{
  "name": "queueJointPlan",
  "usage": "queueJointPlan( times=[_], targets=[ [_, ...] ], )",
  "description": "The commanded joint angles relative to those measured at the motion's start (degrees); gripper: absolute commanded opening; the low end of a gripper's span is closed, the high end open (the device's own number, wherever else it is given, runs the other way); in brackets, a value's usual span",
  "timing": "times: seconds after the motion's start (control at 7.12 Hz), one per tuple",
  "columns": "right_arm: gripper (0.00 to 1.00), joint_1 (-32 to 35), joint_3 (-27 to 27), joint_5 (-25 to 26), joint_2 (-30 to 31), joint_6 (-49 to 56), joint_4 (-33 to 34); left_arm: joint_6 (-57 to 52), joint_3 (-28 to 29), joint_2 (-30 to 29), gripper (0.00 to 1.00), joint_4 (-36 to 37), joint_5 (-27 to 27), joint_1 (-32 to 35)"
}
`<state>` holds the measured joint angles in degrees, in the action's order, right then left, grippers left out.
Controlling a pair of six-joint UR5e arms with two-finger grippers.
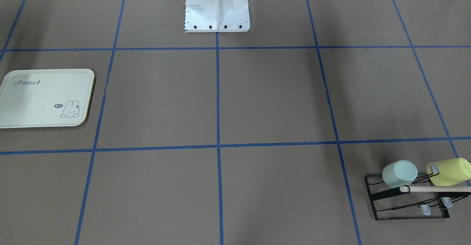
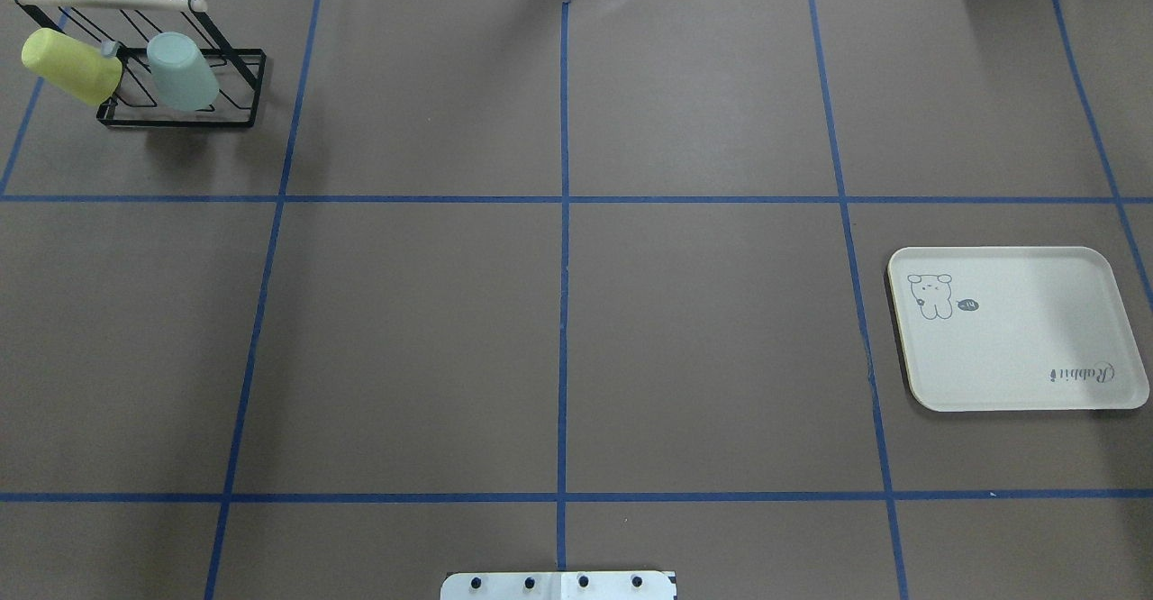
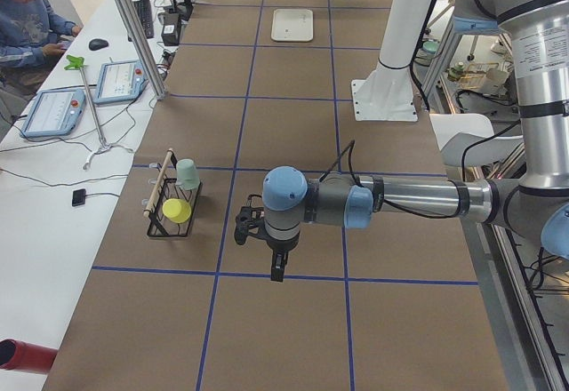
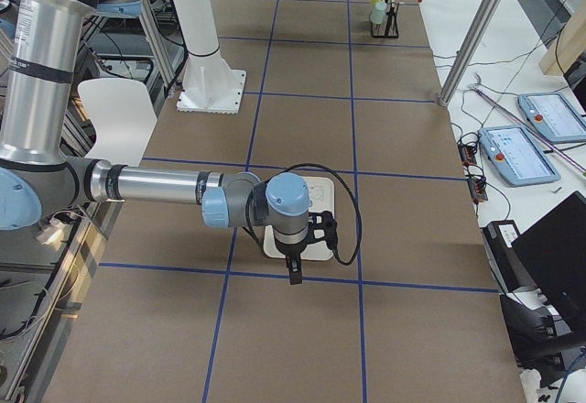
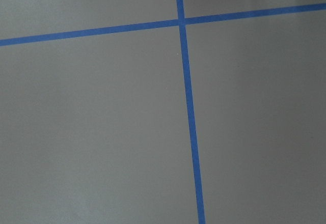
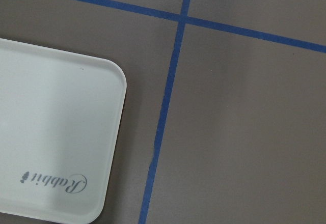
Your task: Left arm grabs green cup and hands to right arm on tray
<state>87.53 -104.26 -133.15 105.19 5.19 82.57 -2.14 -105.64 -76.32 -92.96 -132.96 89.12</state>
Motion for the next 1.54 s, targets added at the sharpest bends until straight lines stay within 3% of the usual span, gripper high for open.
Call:
queueJointPlan(
  times=[0.0, 0.42, 0.7, 0.84, 1.26, 1.4],
  targets=[
    [1.00, 0.01, -4.17, -1.67, -0.51, -0.44, -0.04, 0.73, -0.01, -1.46, 1.00, -0.20, -0.10, 0.09],
    [1.00, 0.97, -8.59, -1.58, -2.53, -0.71, -0.04, 0.56, 0.70, -7.79, 1.00, -1.43, -0.54, 0.09],
    [1.00, 0.98, -8.60, -1.58, -5.17, -0.62, -0.04, 0.56, 1.66, -9.55, 1.00, -11.91, -0.28, 0.09],
    [1.00, 0.98, -7.47, -1.50, -7.78, -0.79, 0.05, 0.82, 5.58, -13.03, 1.00, -19.90, -0.11, 0.00],
    [1.00, 0.98, -3.24, -1.32, -11.85, -1.67, -2.49, 0.48, 18.94, -24.29, 1.00, -23.04, -0.54, -0.09],
    [1.00, 0.98, -3.06, -1.67, -11.76, -1.59, -2.76, 0.56, 21.94, -24.32, 1.00, -27.84, -0.46, -0.26]
  ],
)
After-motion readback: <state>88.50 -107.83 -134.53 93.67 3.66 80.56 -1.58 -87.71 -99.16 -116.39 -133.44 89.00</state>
